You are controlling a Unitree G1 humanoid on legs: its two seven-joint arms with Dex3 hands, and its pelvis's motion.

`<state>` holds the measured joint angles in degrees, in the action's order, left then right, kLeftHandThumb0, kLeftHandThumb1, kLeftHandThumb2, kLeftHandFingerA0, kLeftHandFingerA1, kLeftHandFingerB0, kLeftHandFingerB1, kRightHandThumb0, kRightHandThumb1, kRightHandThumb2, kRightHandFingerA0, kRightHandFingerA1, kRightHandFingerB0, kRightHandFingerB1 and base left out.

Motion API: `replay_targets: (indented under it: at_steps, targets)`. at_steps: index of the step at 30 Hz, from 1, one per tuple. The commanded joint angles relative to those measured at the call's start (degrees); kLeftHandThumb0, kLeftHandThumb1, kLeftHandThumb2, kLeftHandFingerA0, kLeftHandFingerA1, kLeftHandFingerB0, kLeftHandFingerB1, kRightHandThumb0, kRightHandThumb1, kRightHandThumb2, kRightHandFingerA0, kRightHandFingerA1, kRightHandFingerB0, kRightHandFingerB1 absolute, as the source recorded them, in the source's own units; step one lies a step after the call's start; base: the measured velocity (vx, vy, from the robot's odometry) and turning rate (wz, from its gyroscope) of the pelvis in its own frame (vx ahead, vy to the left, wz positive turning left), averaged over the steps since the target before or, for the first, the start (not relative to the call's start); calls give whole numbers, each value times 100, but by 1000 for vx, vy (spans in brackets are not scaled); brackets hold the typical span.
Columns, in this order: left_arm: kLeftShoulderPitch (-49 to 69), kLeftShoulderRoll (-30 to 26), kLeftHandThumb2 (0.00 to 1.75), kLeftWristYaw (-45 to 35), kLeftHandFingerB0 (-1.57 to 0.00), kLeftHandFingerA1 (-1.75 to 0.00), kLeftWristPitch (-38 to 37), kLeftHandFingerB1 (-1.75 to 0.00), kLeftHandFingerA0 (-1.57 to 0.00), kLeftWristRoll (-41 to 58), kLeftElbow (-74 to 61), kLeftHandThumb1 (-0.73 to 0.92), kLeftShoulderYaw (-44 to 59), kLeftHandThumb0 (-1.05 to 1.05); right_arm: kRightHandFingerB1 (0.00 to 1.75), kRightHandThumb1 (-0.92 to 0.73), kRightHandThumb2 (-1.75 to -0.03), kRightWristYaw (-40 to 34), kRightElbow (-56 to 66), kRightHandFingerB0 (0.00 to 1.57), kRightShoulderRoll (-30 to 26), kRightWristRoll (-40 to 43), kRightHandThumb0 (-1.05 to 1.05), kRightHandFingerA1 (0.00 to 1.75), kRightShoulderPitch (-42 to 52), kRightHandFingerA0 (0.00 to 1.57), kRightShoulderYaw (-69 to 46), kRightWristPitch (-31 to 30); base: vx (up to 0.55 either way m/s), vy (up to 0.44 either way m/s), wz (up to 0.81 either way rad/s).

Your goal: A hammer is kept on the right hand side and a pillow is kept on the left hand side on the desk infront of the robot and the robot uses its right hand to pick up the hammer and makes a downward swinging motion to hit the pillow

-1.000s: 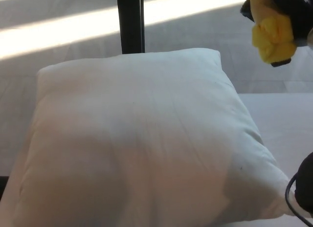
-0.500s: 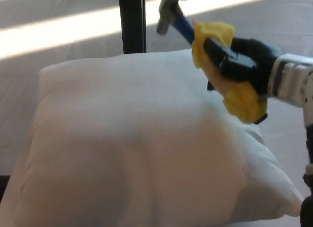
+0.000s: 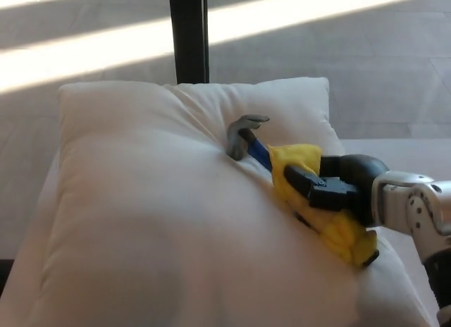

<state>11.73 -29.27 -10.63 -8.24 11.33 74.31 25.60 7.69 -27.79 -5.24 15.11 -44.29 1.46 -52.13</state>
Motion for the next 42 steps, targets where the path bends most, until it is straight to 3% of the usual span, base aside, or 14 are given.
replay_targets:
  at_steps: [1,2,10,12,20,23,24,25,26,30,35,38,39,42]
  targets:
    - [43,-125,101,2,-60,-63,-29,-58,-55,-36,0,61,-22,-78,175,-76,-97,-99,-832,80,-77,-204,-36,175,526,113,-118,-113,0,0,0]
    - [35,-124,64,24,-65,-55,-20,-46,-60,-41,6,81,-26,-78,175,-73,-101,-102,-894,83,-73,-168,-36,175,497,114,-186,-108,0,0,0]
    - [43,-113,65,34,-64,-57,-47,-48,-62,-32,5,82,-36,-77,166,-71,-107,-138,-916,73,-43,9,-34,175,-150,109,-600,-150,0,0,0]
    - [36,-123,65,27,-64,-55,-18,-47,-61,-43,16,82,-49,-78,158,-77,-80,-116,-772,73,-53,42,-43,175,-324,106,-656,-221,0,0,0]
    - [70,-132,65,26,-63,-56,-47,-47,-59,-44,-1,83,-69,-76,167,-74,-97,-217,-112,66,13,595,-38,175,-1252,101,-1625,-762,0,0,0]
    - [74,-110,65,29,-65,-59,-64,-48,-61,-12,-3,83,-39,-78,154,-66,-105,-304,246,78,-71,816,-37,175,-1792,105,-2101,-1385,0,0,0]
    - [70,-105,65,50,-66,-59,-35,-48,-61,-11,2,82,-39,-79,119,-60,-107,-182,492,92,-172,1068,-33,175,-1962,106,-2394,-1521,0,0,0]
    - [67,-102,65,56,-66,-59,-23,-48,-61,-7,5,82,-35,-79,119,-60,-107,-137,574,92,-195,1132,-33,175,-2004,106,-2497,-1551,0,0,0]
    - [58,-102,65,90,-66,-57,-13,-47,-61,-20,18,82,-43,-77,151,-58,-114,-12,736,80,-295,1172,-34,175,-2060,105,-2534,-1633,0,0,0]
    - [71,-98,65,68,-66,-57,22,-48,-59,42,30,82,15,-77,165,-65,-113,3,865,78,-515,1417,-33,175,-2231,106,-3175,-1915,0,0,0]
    - [73,-104,64,95,-67,-58,14,-49,-59,48,56,80,39,-78,162,-58,-123,-283,927,74,-1170,963,-28,175,-1804,105,-3540,-1247,0,0,0]
    - [64,-123,64,91,-65,-56,32,-48,-58,38,39,81,49,-77,165,-69,-108,-135,969,69,-1387,778,-31,175,-1525,105,-3173,-904,0,0,0]
    - [87,-113,65,50,-64,-57,-27,-48,-58,36,-4,82,44,-76,155,-70,-103,-182,765,76,-1675,13,-21,175,-890,95,-2571,237,0,0,0]
    - [96,-104,65,36,-64,-57,-39,-48,-58,62,-18,81,70,-77,167,-53,-112,-145,634,73,-2107,-992,-12,175,-186,95,-1532,1663,0,0,0]
